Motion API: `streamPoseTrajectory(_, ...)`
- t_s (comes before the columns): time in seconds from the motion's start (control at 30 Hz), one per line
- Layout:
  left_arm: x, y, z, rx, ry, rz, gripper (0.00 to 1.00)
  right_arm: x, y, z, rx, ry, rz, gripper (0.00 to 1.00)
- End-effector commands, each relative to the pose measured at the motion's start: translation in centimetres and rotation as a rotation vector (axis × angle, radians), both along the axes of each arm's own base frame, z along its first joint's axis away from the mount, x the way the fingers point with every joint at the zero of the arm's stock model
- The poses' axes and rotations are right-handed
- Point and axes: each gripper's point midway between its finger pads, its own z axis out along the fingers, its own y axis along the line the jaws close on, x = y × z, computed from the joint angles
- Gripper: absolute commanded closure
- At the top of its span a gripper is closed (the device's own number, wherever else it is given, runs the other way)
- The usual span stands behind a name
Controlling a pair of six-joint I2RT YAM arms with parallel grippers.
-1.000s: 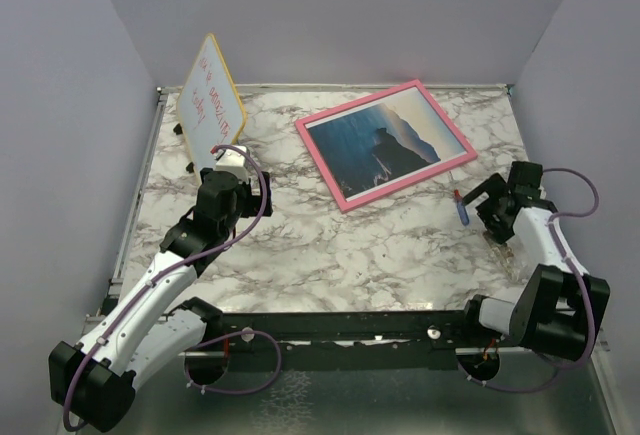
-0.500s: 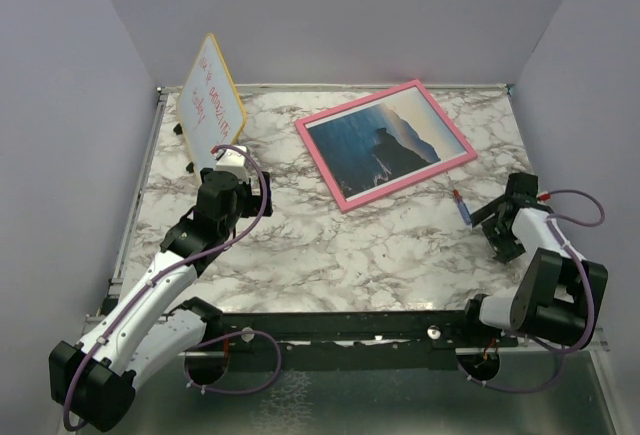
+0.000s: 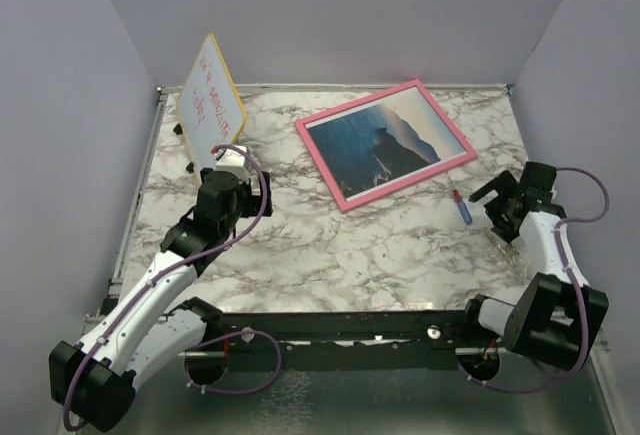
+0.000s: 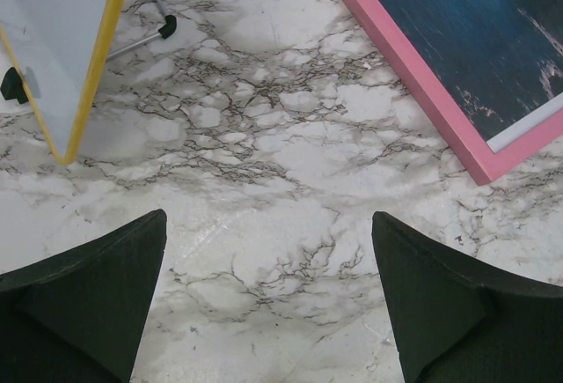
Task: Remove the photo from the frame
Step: Adjust the distractor at the center of the board, then move the screwdriver to the center of the board.
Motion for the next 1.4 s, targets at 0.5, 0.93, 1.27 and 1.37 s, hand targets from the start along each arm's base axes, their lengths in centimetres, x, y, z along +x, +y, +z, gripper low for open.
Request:
streamPoseTrajectory(0.5,0.1,0.5,-0.2,0.018,-0.002,0.024,0.01,13.4,9.3,1.5,0.119,-0.116,0.506,0.02)
streamPoseTrajectory(0.93,0.1,0.3,-0.7,0.022,0.015,0.017,0.01,14.9,9.1,-3.6,0.114,0.025,0.519,0.03)
streamPoseTrajectory(1.27,0.2,0.2,-0.9,0.025,0.024,0.011,0.01,13.2,7.5,-3.5,0.019,0.07,0.498,0.02)
streamPoseTrajectory(1.37,0.2,0.1,-1.0,0.023,0.025,0.011,0.01,12.6,7.5,-3.0,0.013,0.065,0.509,0.01)
